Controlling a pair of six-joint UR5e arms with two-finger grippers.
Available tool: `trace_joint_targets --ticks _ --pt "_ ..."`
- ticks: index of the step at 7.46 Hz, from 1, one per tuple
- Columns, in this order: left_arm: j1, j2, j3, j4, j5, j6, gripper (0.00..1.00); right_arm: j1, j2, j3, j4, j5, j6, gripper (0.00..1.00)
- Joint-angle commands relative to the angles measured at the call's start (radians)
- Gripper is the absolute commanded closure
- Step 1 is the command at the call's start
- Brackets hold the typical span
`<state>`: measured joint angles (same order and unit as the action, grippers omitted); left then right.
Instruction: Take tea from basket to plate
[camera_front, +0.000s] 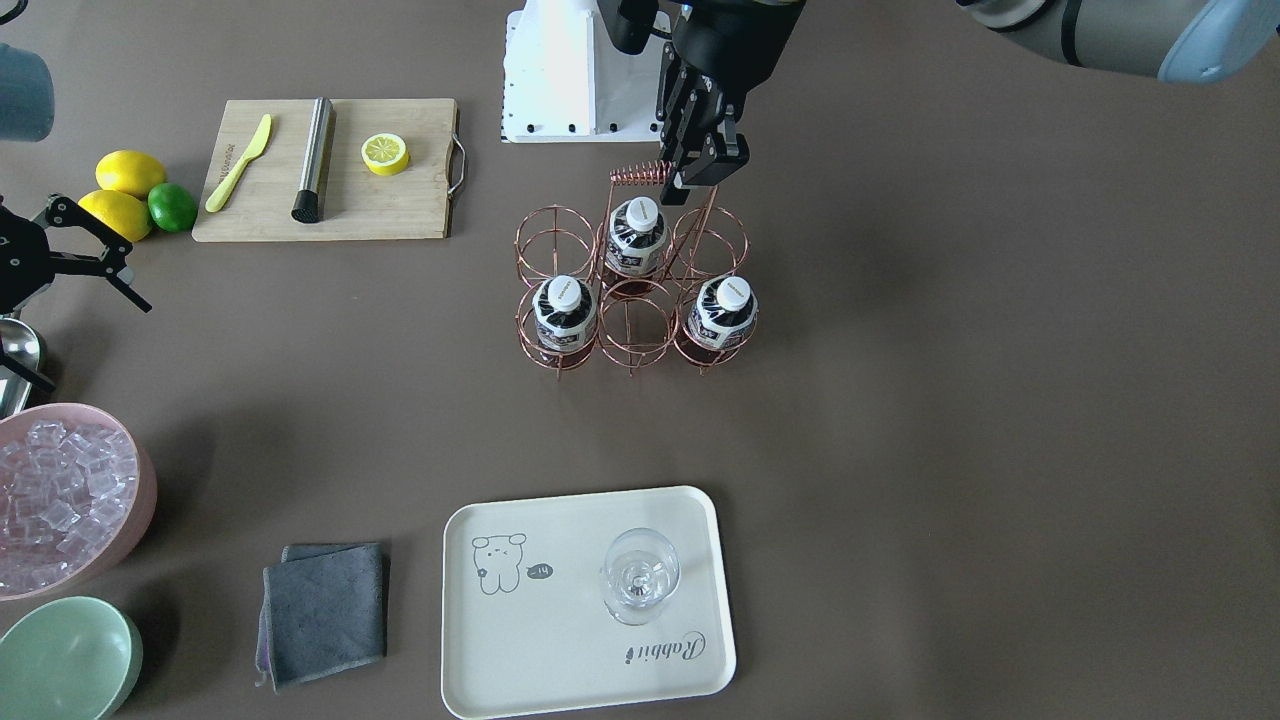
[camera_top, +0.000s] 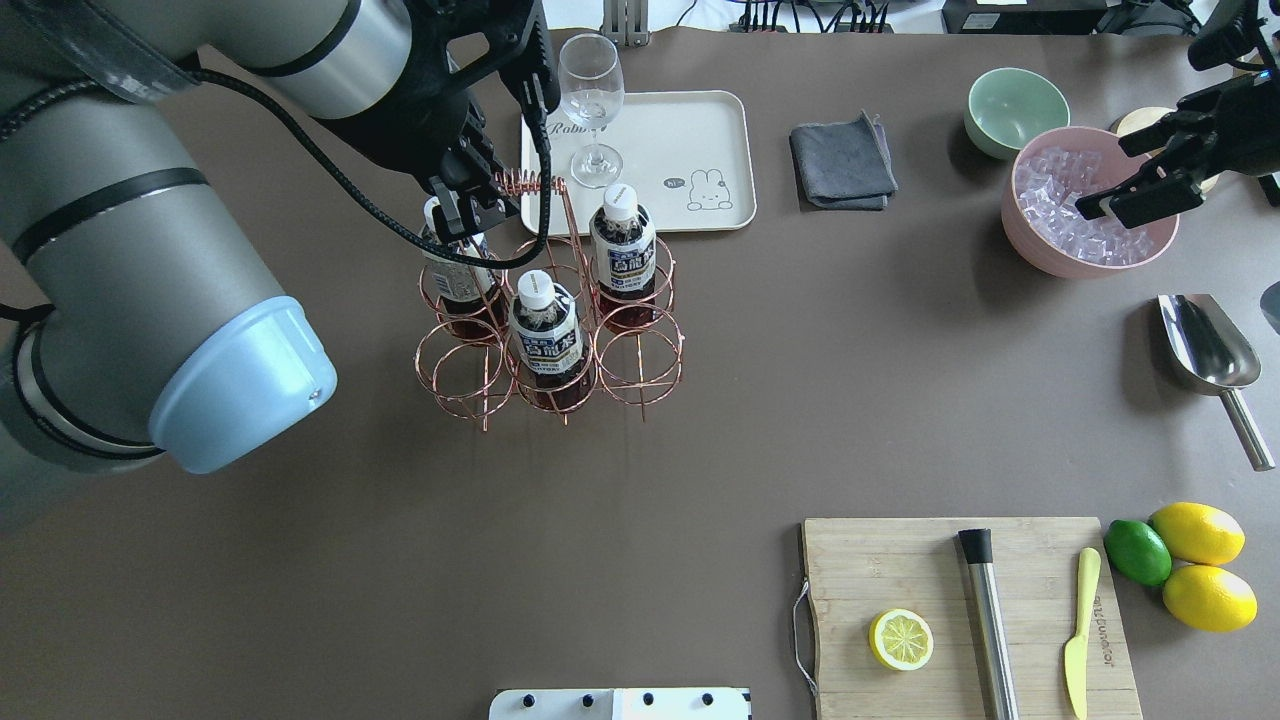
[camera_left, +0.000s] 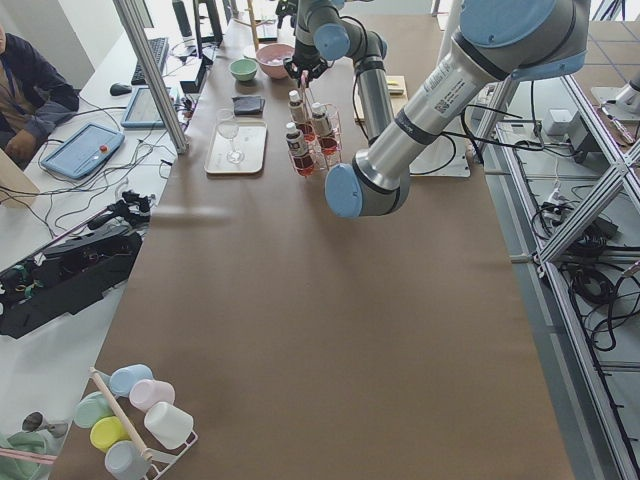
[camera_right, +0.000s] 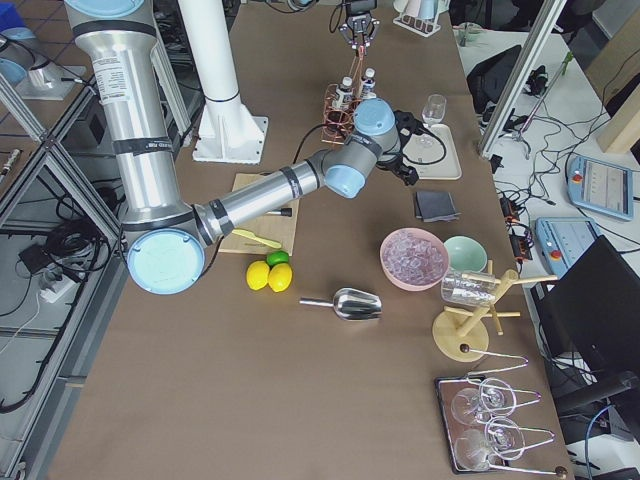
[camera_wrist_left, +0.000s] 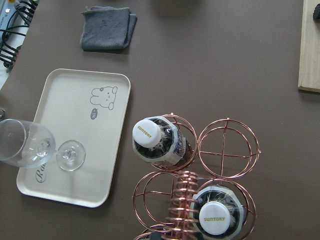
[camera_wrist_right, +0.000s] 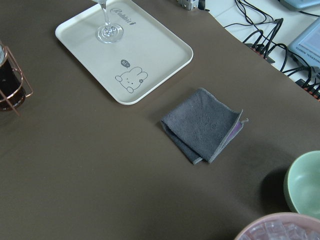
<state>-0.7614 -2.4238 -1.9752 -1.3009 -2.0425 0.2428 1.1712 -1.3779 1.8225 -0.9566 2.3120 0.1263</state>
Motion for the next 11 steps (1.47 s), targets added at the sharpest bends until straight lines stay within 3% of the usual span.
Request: trace_joint_targets --ticks 1,2,3,4,7,9,11 --pt "0.059 -0.027 0.018 0.0 0.031 -0.002 1.0 -0.077 0.076 -0.13 0.225 -0.036 0.229 0.0" --pt "0.073 -0.04 0.022 0.0 0.041 -0.003 1.0 -0.131 0.094 -0.173 0.324 -0.112 0.239 0.0" --pt "0.085 -0.044 0.027 0.0 0.06 -0.003 1.0 -0.203 0.106 -0.158 0.404 -0.282 0.281 0.0" --pt "0.088 -0.044 0.03 0.0 0.061 -0.003 1.0 -0.291 0.134 -0.169 0.451 -0.327 0.364 0.0" --pt "0.09 -0.044 0.036 0.0 0.061 -0.003 1.0 -0.364 0.246 -0.14 0.455 -0.397 0.522 0.0" --pt "0.099 -0.044 0.036 0.0 0.061 -0.003 1.0 -0.372 0.231 -0.117 0.45 -0.401 0.524 0.0" --pt "0.099 -0.046 0.036 0.0 0.059 -0.005 1.0 -0.435 0.217 -0.101 0.444 -0.46 0.526 0.0"
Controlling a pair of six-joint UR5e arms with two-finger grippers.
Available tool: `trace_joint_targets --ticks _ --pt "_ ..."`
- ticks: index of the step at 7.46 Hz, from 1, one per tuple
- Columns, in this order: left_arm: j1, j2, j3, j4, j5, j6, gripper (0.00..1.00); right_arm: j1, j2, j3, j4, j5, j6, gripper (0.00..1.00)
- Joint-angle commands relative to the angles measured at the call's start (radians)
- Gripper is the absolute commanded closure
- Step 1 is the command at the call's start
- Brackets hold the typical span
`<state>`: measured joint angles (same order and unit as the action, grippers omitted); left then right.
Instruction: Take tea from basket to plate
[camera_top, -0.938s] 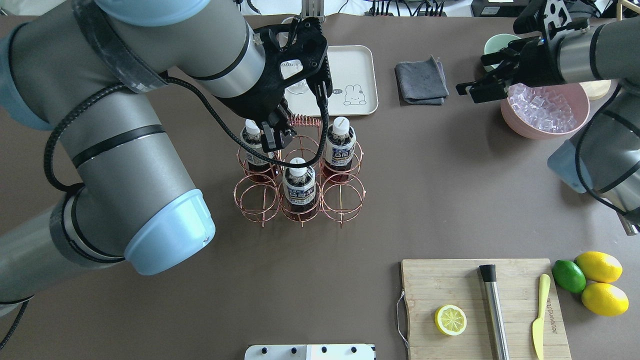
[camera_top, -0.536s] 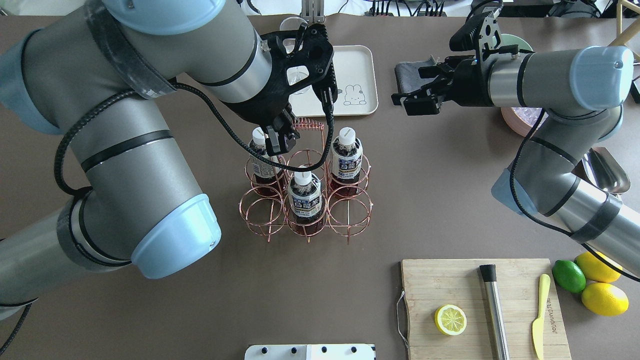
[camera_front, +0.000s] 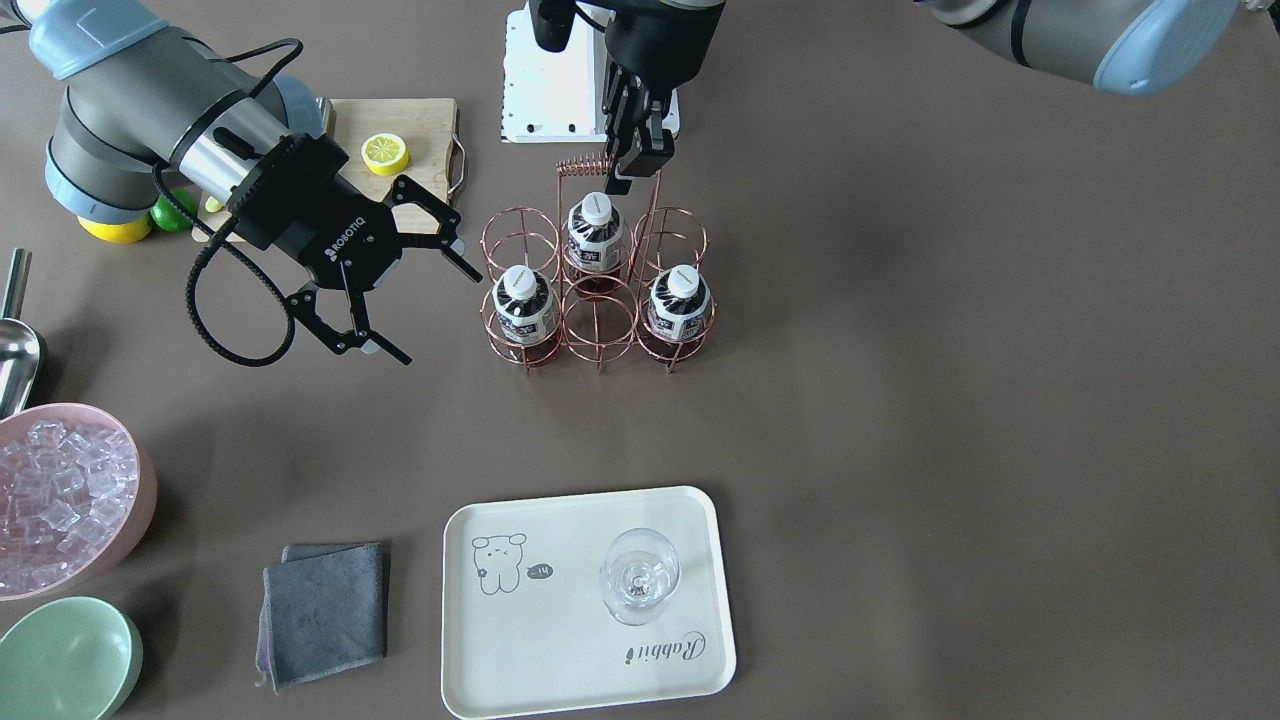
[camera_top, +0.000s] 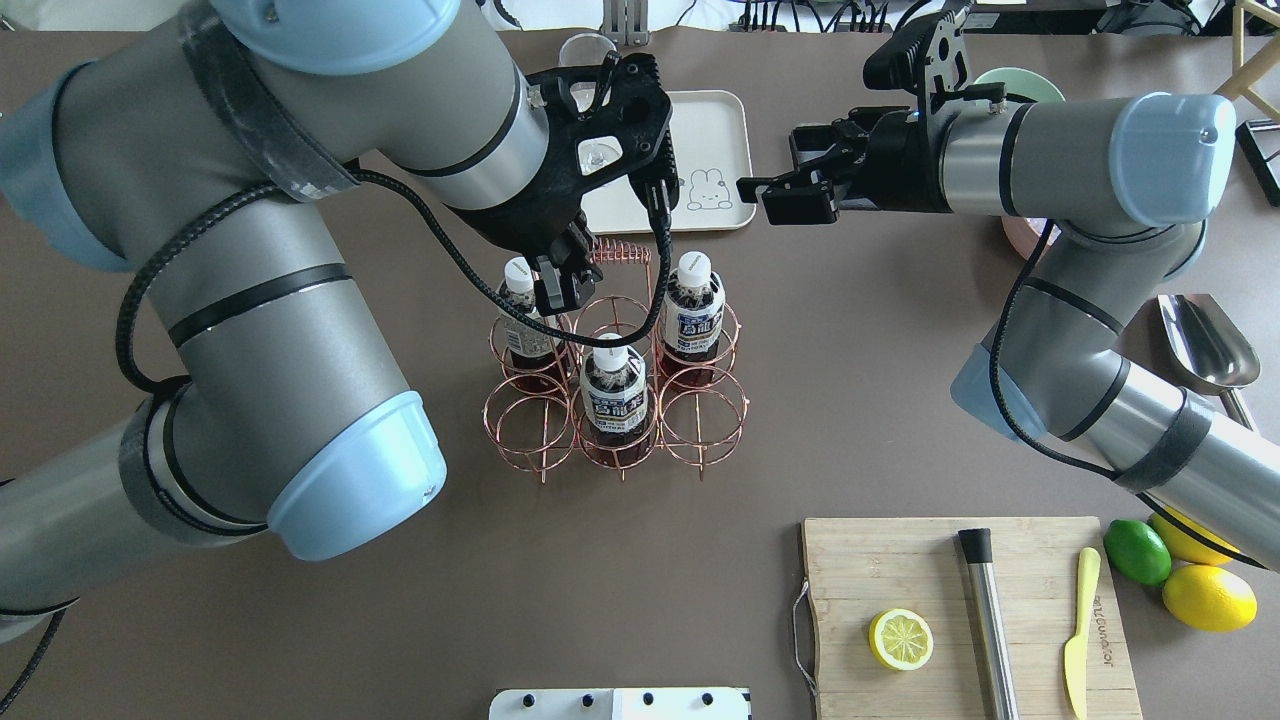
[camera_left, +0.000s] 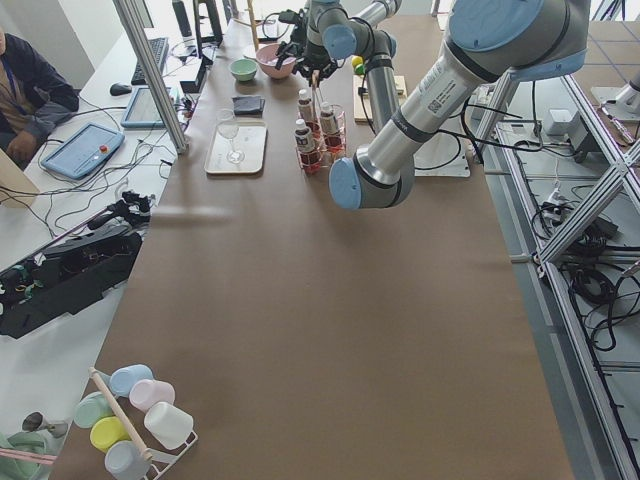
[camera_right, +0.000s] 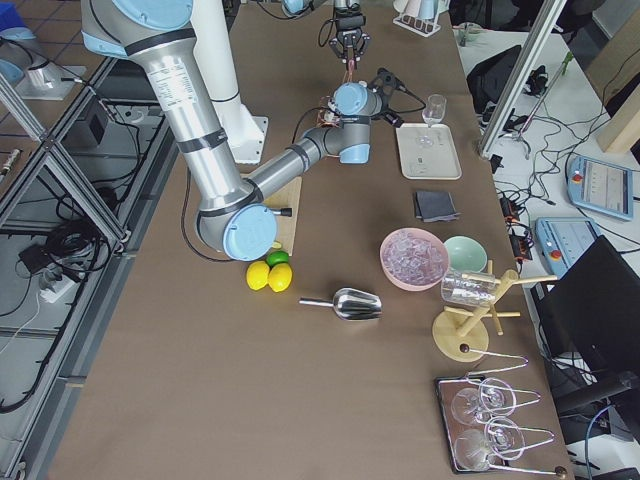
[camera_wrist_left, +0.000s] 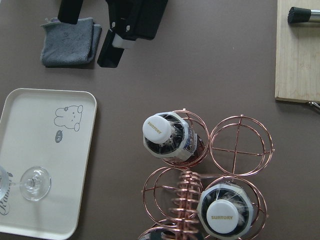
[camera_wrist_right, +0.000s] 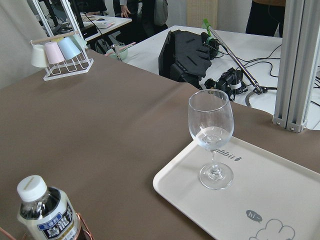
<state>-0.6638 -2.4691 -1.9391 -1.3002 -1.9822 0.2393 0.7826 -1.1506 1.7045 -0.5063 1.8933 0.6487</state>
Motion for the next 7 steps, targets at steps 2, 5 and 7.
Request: trace_joint_targets --ticks 2,5,7 --pt "0.001 -0.001 -0.001 -0.001 0.0 -0.014 1.0 -0.104 -0.012 0.021 -0.011 -0.121 0.003 0.0" --pt "0.001 -0.001 0.0 -0.001 -0.001 -0.014 1.0 -0.164 -0.011 0.107 -0.137 -0.172 0.005 0.0" --pt "0.001 -0.001 0.0 -0.001 -0.001 -0.014 1.0 -0.204 -0.017 0.104 -0.147 -0.227 -0.004 0.0"
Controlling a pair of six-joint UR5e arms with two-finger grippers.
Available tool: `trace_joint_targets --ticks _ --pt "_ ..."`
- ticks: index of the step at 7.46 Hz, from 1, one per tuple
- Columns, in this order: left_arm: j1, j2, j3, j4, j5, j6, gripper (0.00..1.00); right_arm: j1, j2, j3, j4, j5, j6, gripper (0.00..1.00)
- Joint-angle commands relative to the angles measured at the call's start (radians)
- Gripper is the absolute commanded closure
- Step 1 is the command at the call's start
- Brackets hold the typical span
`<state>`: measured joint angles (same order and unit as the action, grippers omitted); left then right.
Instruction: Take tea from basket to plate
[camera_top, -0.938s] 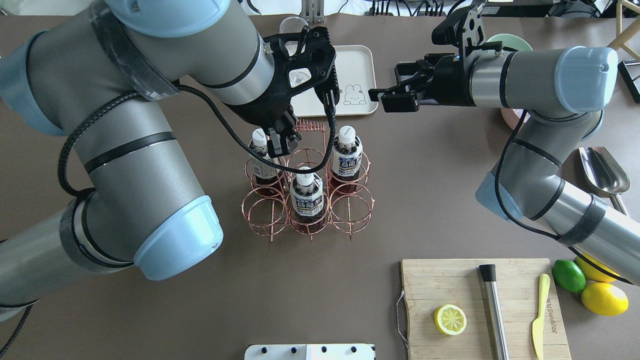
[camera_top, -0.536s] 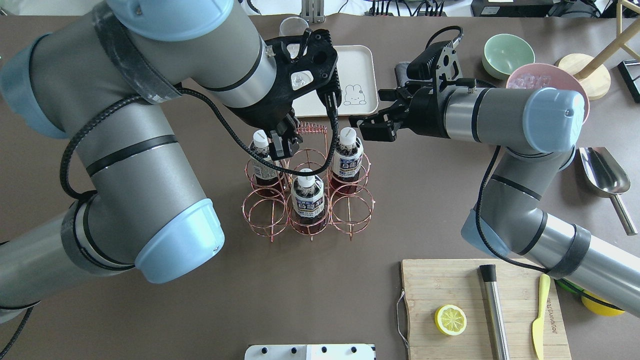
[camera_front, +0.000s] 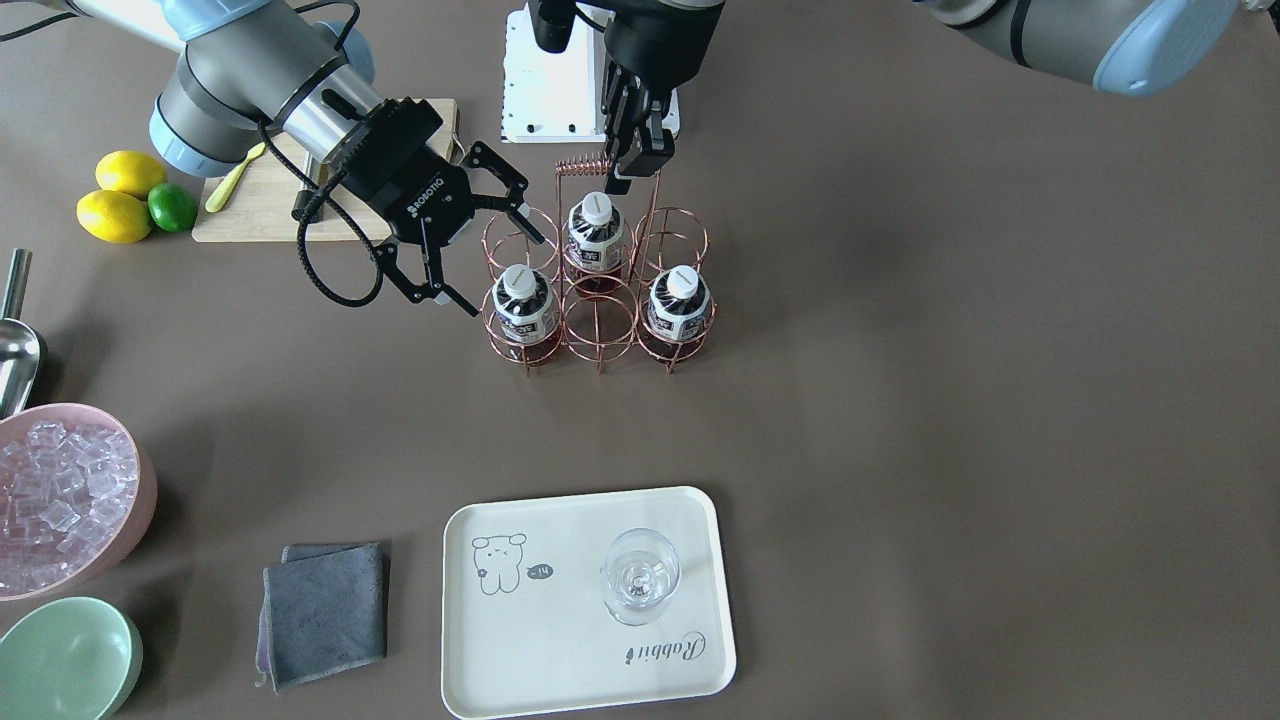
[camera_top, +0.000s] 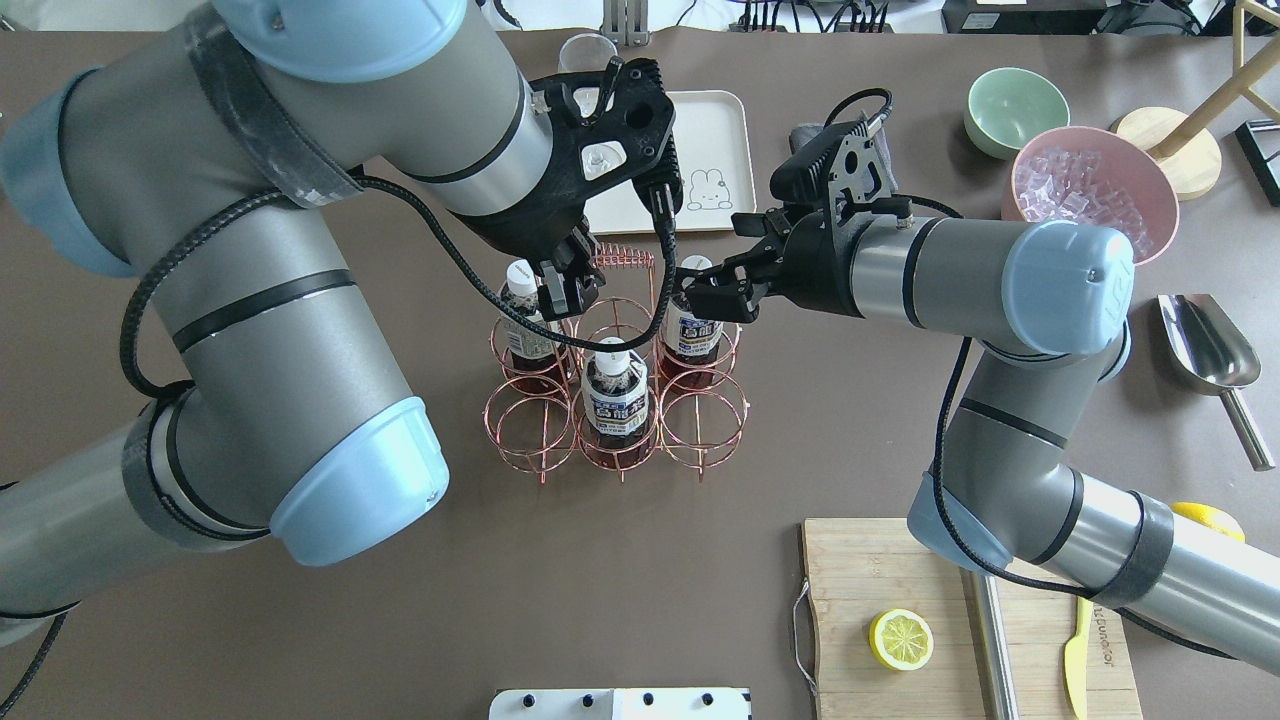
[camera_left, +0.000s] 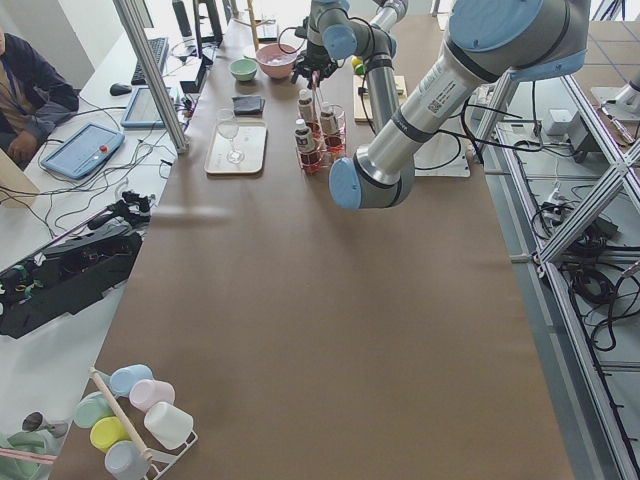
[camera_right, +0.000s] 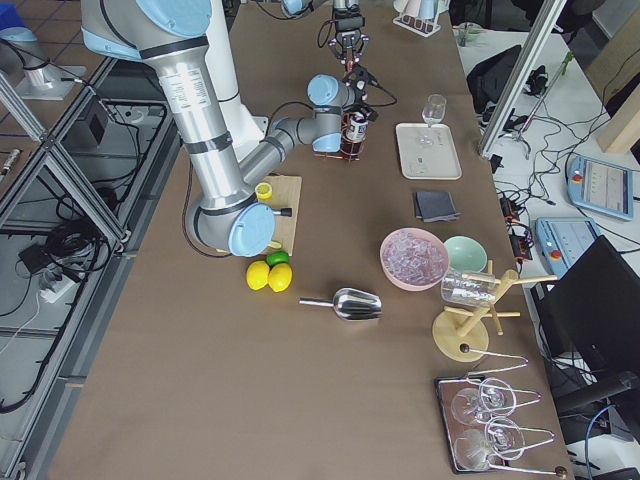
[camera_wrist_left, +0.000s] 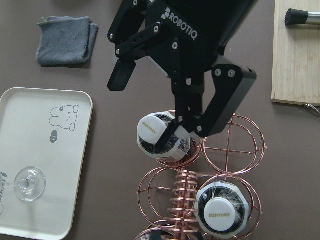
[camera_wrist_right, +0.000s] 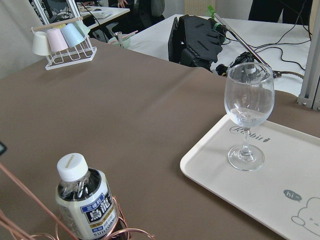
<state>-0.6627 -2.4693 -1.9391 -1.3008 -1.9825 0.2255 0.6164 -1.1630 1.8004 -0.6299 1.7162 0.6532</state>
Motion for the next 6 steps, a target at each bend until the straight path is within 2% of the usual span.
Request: trace_joint_targets --ticks 1,3,4,6 --pt "0.0 0.0 -0.001 0.0 -0.001 0.0 1.0 -0.056 -0.012 0.007 -0.024 -0.062 -0.014 0.0" --pt "0.0 -0.002 0.0 0.0 -0.002 0.0 1.0 -0.06 -0.012 0.005 -0.024 -0.063 -0.021 0.0" --pt "0.0 0.0 0.0 0.0 -0.001 0.0 1.0 -0.06 -0.012 0.004 -0.024 -0.063 -0.055 0.12" --pt "0.0 0.0 -0.001 0.0 -0.001 0.0 1.0 -0.058 -0.01 -0.004 -0.022 -0.087 -0.127 0.65"
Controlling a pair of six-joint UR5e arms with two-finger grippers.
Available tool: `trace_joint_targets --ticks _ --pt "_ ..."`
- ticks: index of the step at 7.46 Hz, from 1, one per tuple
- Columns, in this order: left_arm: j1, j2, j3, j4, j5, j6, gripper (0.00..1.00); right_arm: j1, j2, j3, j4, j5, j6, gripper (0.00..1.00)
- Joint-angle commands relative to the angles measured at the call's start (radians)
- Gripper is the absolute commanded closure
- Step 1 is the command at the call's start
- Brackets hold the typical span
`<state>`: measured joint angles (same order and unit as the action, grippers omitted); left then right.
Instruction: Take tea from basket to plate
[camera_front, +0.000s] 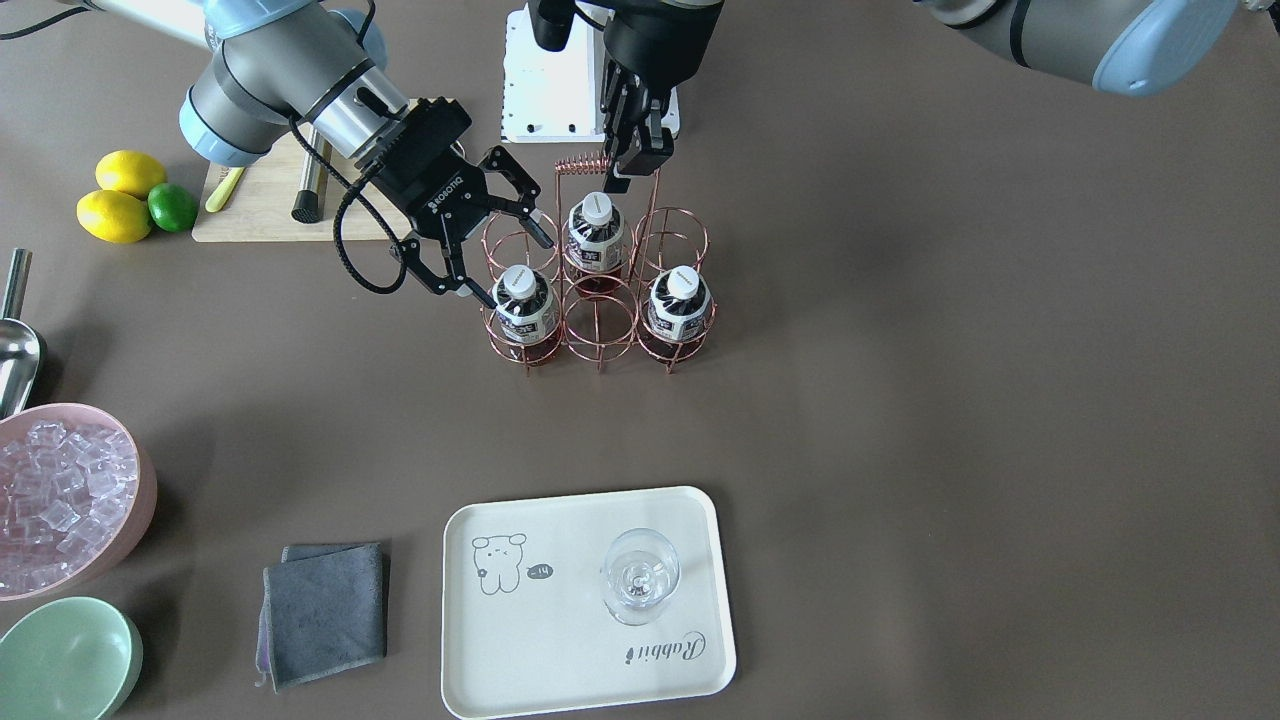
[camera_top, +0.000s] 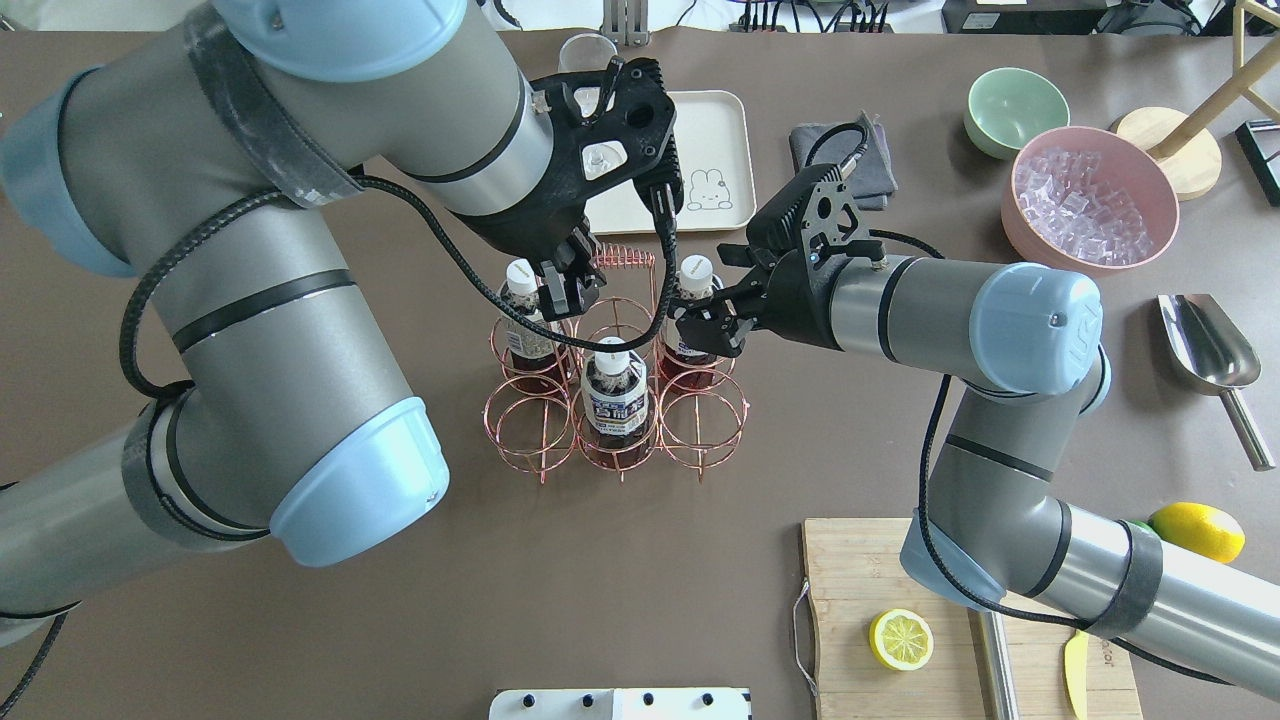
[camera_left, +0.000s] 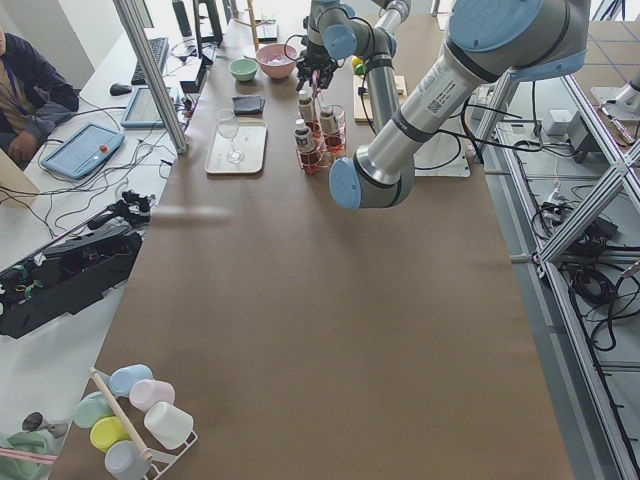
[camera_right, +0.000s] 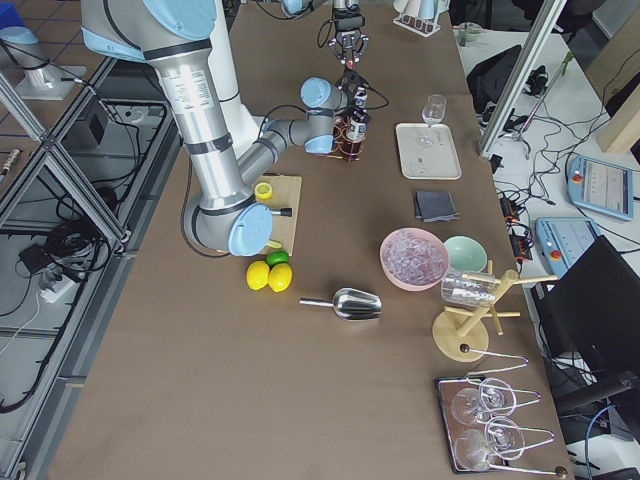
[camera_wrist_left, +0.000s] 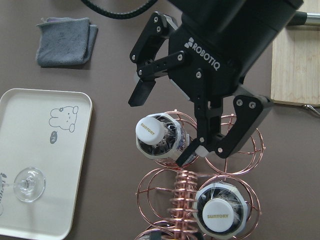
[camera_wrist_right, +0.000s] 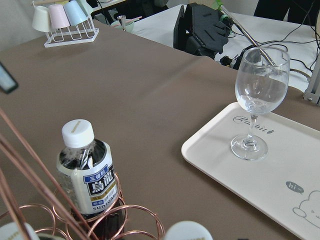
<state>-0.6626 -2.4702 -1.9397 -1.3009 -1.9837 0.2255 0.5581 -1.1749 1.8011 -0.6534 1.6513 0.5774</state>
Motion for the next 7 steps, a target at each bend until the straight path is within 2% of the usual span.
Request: trace_joint_targets --ticks 1,4,5,6,7 --pt "0.0 0.0 -0.001 0.0 0.0 0.0 1.0 0.0 0.0 -0.008 0.001 -0.022 -0.053 1.0" --pt "0.0 0.0 -0.001 0.0 -0.001 0.0 1.0 0.026 0.006 0.015 -0.009 0.002 -0.027 1.0" --pt "-0.002 0.0 -0.001 0.002 -0.001 0.0 1.0 0.081 0.011 0.027 -0.035 0.071 -0.001 1.0" --pt "-0.002 0.0 -0.001 0.002 -0.001 0.0 1.0 0.139 0.03 0.065 -0.11 0.143 0.002 1.0" --pt "-0.002 0.0 -0.001 0.002 -0.001 0.0 1.0 0.178 0.062 0.098 -0.193 0.174 0.007 1.0"
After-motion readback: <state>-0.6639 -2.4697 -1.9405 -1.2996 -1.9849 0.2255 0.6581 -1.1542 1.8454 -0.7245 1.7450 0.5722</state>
